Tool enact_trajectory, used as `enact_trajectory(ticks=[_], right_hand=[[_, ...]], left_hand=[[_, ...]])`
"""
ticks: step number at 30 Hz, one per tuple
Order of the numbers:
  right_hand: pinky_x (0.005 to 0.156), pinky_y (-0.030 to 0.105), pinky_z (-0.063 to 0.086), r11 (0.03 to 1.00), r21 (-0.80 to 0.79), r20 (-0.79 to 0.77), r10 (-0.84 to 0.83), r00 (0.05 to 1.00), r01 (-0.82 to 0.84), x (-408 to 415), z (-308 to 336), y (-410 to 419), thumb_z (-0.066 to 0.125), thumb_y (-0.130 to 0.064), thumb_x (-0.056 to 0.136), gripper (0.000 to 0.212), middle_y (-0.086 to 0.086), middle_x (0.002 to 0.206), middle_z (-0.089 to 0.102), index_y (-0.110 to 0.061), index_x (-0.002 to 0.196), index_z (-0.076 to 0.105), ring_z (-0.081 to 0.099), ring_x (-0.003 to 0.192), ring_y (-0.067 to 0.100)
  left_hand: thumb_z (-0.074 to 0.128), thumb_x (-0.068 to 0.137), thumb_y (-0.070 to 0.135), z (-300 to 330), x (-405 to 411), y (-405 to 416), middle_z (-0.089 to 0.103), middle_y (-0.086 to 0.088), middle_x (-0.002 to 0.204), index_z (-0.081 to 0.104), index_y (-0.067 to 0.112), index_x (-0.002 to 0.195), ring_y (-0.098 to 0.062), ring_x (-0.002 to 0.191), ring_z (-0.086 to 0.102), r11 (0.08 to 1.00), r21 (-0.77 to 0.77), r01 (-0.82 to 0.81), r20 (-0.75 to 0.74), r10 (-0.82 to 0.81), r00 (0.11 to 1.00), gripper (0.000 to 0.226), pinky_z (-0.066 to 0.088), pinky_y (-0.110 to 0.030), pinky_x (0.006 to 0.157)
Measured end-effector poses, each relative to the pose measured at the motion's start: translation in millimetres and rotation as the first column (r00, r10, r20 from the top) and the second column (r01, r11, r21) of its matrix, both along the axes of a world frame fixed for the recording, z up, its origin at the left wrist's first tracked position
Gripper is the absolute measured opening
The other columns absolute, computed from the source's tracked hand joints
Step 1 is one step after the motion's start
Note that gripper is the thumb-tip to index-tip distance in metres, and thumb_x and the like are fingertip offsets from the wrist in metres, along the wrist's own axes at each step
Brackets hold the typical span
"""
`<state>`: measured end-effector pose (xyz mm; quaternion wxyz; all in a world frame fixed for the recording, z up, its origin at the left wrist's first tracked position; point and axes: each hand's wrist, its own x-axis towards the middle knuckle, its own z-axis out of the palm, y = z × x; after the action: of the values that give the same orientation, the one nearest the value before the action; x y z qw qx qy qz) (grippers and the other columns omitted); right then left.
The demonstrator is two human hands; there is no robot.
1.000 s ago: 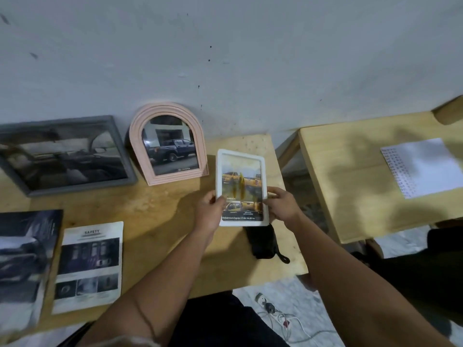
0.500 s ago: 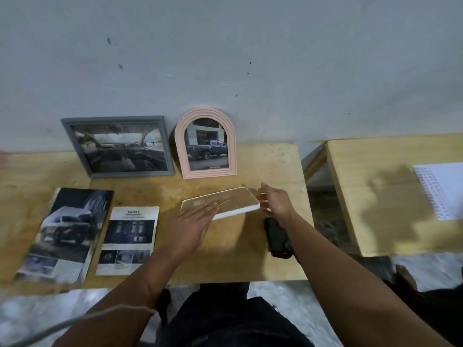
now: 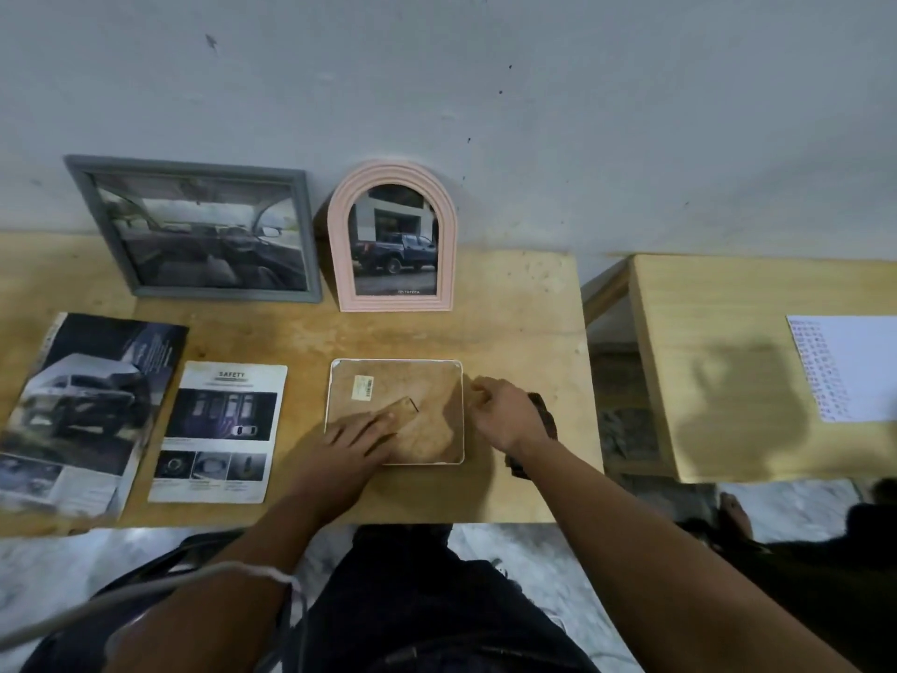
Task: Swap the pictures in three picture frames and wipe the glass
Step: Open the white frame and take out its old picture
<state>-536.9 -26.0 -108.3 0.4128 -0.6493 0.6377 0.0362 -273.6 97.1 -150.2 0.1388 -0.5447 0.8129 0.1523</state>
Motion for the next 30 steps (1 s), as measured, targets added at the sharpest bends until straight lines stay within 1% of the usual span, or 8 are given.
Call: enact_trajectory(ticks=[4, 7, 9, 11, 13, 16, 23, 30], right_hand=[[0.085, 0.044, 0.056, 0.988, 0.018, -0.107, 0.157, 0.982, -0.156, 18.0, -12.3, -9.6, 0.054, -0.051, 0.09, 0.048, 0.005, 0.125, 0.057, -0.027, 0.132, 0.05, 0.064, 0.104, 0.029], [0.091, 0.045, 0.053, 0.985, 0.016, -0.129, 0.174, 0.976, -0.174, 33.2, -7.6, -15.9, 0.065, -0.052, 0.091, 0.069, 0.01, 0.131, 0.051, -0.02, 0.146, 0.039, 0.063, 0.114, 0.035], [0.092, 0.044, 0.052, 0.99, 0.018, -0.149, 0.139, 0.979, -0.138, 39.9, -9.9, -19.8, 0.07, -0.062, 0.084, 0.08, 0.009, 0.132, 0.051, -0.02, 0.145, 0.041, 0.062, 0.116, 0.034], [0.092, 0.043, 0.053, 0.993, 0.02, -0.177, 0.122, 0.977, -0.12, 46.0, -12.1, -22.6, 0.073, -0.064, 0.08, 0.082, 0.008, 0.13, 0.052, -0.019, 0.141, 0.043, 0.062, 0.117, 0.033], [0.093, 0.045, 0.053, 0.994, 0.02, -0.205, 0.11, 0.973, -0.108, 51.4, -15.0, -24.7, 0.079, -0.058, 0.076, 0.082, 0.009, 0.128, 0.05, -0.016, 0.137, 0.043, 0.058, 0.12, 0.034], [0.094, 0.047, 0.051, 0.996, 0.01, -0.247, 0.087, 0.965, -0.087, 57.3, -16.3, -27.2, 0.088, -0.052, 0.071, 0.089, 0.011, 0.13, 0.045, -0.013, 0.136, 0.04, 0.05, 0.124, 0.035], [0.096, 0.049, 0.05, 0.998, 0.044, -0.278, 0.045, 0.96, -0.034, 63.0, -22.0, -37.1, 0.096, -0.05, 0.059, 0.101, 0.011, 0.129, 0.043, -0.013, 0.131, 0.036, 0.047, 0.126, 0.035], [0.094, 0.053, 0.053, 0.998, 0.044, -0.196, -0.037, 0.98, 0.047, 65.2, -25.0, -31.3, 0.094, -0.039, 0.062, 0.089, 0.008, 0.12, 0.053, -0.019, 0.118, 0.027, 0.061, 0.114, 0.035]], left_hand=[[0.073, 0.081, 0.036, 1.0, -2.6, -2.5, 0.042, -0.005, 0.161, 0.047, 0.028, 0.147, -0.032, 0.141, 0.048, 0.998, -0.024, -0.059, -0.042, 0.058, 0.997, 0.071, 0.049, -0.05, 0.103], [0.076, 0.078, 0.059, 4.4, 1.1, -1.9, 0.035, -0.008, 0.165, 0.038, 0.023, 0.156, -0.033, 0.148, 0.04, 0.959, -0.045, -0.28, -0.108, 0.274, 0.956, 0.094, 0.05, -0.052, 0.107], [0.077, 0.072, 0.068, 0.5, 9.1, -0.5, 0.024, -0.01, 0.17, 0.025, 0.019, 0.162, -0.033, 0.155, 0.027, 0.891, -0.014, -0.453, -0.147, 0.447, 0.882, 0.115, 0.039, -0.053, 0.116], [0.08, 0.066, 0.073, -5.6, 17.3, 0.2, 0.013, -0.012, 0.172, 0.01, 0.015, 0.164, -0.033, 0.159, 0.013, 0.822, 0.051, -0.568, -0.16, 0.568, 0.807, 0.133, 0.027, -0.052, 0.124], [0.08, 0.064, 0.074, -9.9, 23.9, -2.1, 0.006, -0.012, 0.173, 0.004, 0.012, 0.164, -0.031, 0.16, 0.004, 0.784, 0.12, -0.609, -0.143, 0.62, 0.771, 0.14, 0.021, -0.052, 0.127], [0.076, 0.07, 0.074, -8.9, 24.7, -5.8, -0.005, -0.008, 0.174, -0.006, 0.011, 0.163, -0.027, 0.16, -0.005, 0.781, 0.212, -0.588, -0.089, 0.615, 0.784, 0.139, 0.013, -0.047, 0.13], [0.085, 0.065, 0.067, -0.6, 20.3, -10.3, 0.0, -0.005, 0.174, -0.003, 0.013, 0.163, -0.022, 0.161, 0.001, 0.727, 0.241, -0.643, -0.144, 0.682, 0.717, 0.143, 0.016, -0.042, 0.127], [0.087, 0.063, 0.066, 2.9, 18.8, -12.1, 0.0, -0.005, 0.174, -0.003, 0.011, 0.163, -0.021, 0.16, 0.0, 0.714, 0.249, -0.655, -0.138, 0.695, 0.706, 0.145, 0.017, -0.041, 0.127]])
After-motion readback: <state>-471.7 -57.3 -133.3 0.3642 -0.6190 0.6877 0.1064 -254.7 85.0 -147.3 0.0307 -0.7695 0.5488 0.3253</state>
